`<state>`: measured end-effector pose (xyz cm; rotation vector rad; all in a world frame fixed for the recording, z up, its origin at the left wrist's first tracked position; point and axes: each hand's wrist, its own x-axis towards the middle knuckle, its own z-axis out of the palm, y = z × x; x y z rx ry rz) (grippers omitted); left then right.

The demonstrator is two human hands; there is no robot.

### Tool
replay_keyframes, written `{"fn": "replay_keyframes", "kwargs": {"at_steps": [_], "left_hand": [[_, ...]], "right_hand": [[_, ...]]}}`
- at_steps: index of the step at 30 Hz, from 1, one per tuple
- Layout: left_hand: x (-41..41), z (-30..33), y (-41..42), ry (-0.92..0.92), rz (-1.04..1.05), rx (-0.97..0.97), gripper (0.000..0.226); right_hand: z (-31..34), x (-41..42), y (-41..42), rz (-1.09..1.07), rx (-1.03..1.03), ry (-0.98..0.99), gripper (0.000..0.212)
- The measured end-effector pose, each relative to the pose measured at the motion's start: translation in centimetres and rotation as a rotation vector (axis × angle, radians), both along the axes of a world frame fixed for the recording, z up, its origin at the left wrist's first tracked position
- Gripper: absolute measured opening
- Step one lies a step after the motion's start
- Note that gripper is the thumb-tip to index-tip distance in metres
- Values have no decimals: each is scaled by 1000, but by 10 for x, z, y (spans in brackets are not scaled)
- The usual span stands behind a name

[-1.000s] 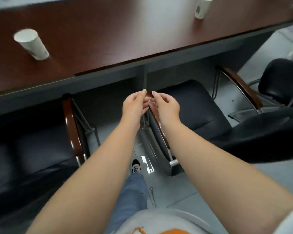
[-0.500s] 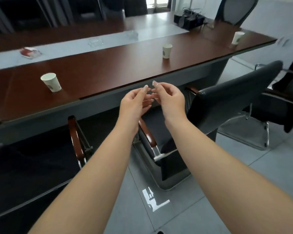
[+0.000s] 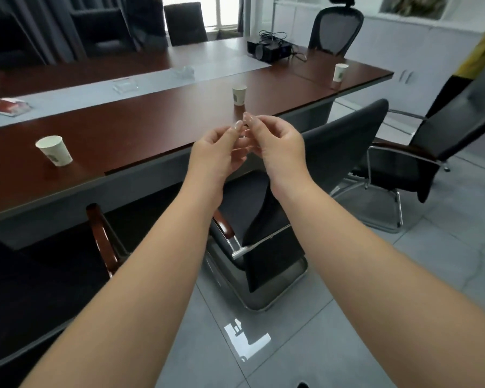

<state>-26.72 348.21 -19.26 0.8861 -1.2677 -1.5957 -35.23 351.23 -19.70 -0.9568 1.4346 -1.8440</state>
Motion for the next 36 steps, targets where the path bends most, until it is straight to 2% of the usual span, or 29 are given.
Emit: {"fn": "replay_keyframes", "kwargs": {"at_steps": [5, 12, 17, 21, 29, 33, 36], "left_hand": [[-22, 2, 14, -30, 65, -26, 12], [-102, -22, 43, -16, 286, 4, 10], [-151, -28, 59, -49, 443, 60, 13], [-173, -16, 54, -110, 500, 0, 9], [-215, -18, -5, -538, 394, -164, 12], [-235, -27, -44, -865, 326, -307, 31], [-245, -30, -58, -1197, 168, -372, 54]], "right_hand": [[2, -27, 5, 93, -6, 34, 6], [-8, -124, 26, 333, 19, 128, 6], [2, -210, 27, 345, 75, 211, 7], [13, -249, 6, 397, 60, 221, 9], [-5, -298, -56, 494, 96, 470, 11], [-21, -333, -94, 512, 189, 699, 23], [-31, -363, -115, 471, 247, 976, 39]]}}
